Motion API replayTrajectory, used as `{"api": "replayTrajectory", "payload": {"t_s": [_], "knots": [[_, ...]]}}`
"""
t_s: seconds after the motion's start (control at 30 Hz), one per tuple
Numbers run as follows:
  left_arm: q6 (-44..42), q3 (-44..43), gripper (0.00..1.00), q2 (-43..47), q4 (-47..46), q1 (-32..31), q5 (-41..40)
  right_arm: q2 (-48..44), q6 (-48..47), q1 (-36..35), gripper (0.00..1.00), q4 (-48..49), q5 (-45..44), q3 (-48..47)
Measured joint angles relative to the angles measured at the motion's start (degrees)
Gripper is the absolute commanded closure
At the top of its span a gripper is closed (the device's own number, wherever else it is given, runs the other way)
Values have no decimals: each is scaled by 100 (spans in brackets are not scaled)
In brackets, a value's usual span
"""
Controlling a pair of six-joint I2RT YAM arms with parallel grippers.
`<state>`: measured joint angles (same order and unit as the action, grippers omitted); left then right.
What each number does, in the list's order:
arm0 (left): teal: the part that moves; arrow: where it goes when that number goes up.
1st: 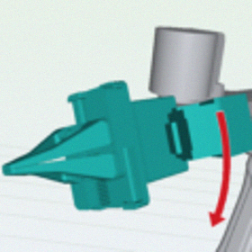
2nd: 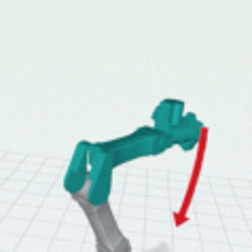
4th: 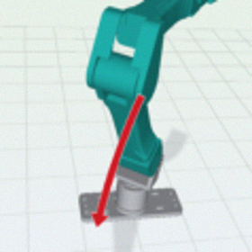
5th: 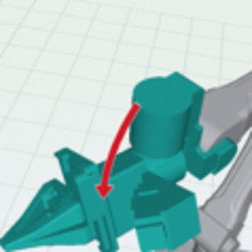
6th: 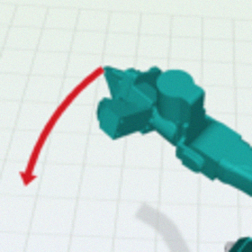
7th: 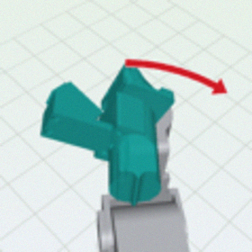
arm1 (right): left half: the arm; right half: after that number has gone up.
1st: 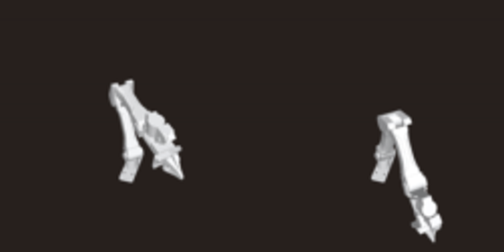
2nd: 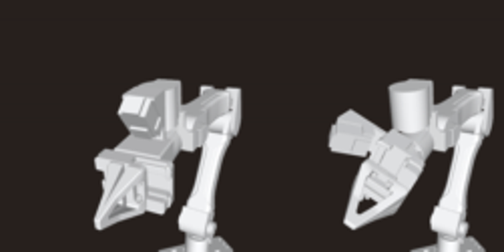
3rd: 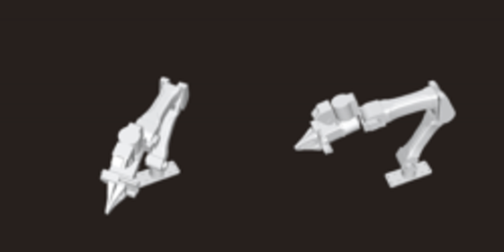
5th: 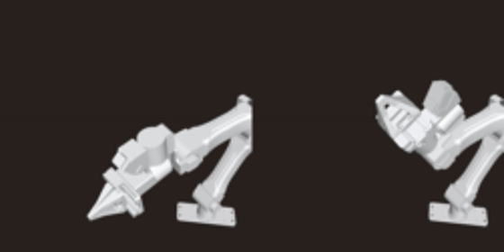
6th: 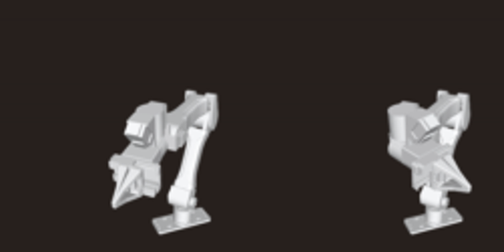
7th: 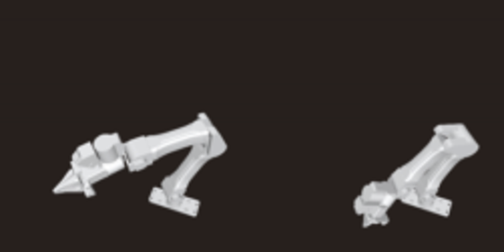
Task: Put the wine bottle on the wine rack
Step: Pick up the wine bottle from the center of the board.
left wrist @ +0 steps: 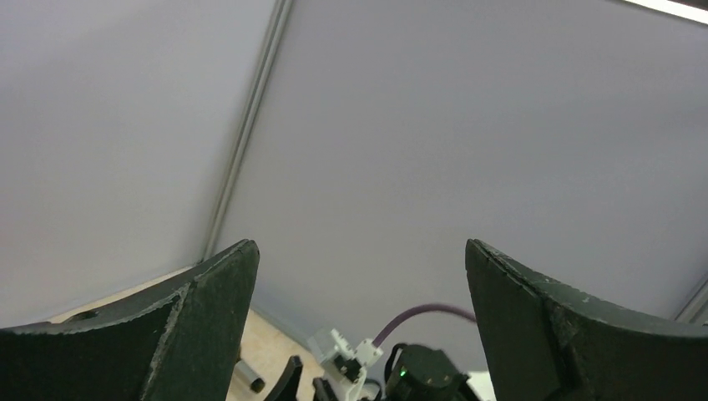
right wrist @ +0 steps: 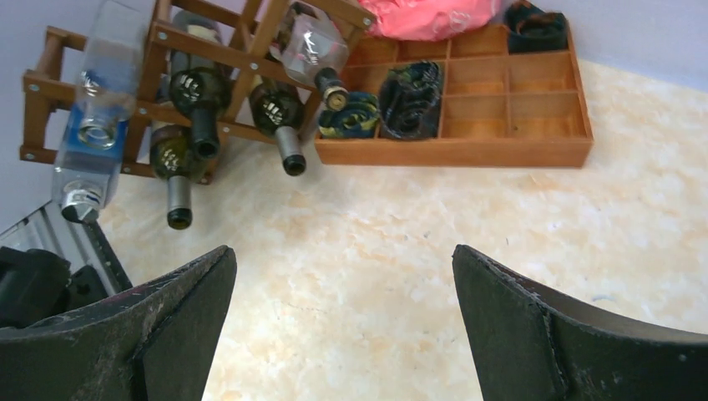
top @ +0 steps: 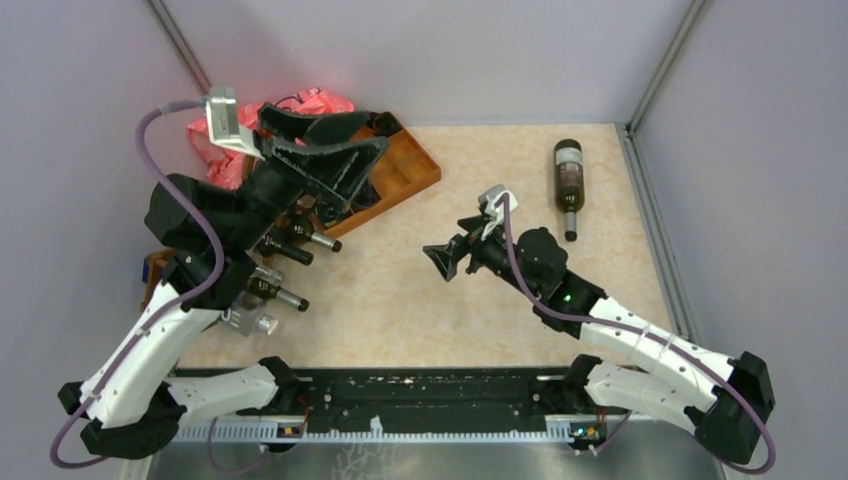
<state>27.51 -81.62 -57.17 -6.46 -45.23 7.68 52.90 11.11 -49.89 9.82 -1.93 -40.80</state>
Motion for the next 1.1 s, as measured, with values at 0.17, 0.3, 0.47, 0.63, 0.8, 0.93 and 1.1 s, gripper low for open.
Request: {"api": "replayTrajectory", "payload": {"t_s": [0.17,0.3,0.47,0.63,0.8,0.93,1.1], "knots": [[647,-566,1,-337,-13,0,-221,-142,166,352,1,-13,57,286],[918,-804,1,-483,-76,0,-262,-138,258,487,1,-28,96,380],[1025,-879,1,-586,-103,0,-326,-138,302,656,1,-22,166,380],[1019,-986,1,-723,-94,0,-339,-138,345,855,1,-39,234,380],[538,-780,1,-627,-205,0,-210,-168,358,1113,1,-258,232,380],[-444,9,1,-208,-225,50,-164,-358,372,1453,1,-662,184,380],[-1401,726,1,-55,-35,382,68,-673,396,2164,1,-1200,229,378]]}}
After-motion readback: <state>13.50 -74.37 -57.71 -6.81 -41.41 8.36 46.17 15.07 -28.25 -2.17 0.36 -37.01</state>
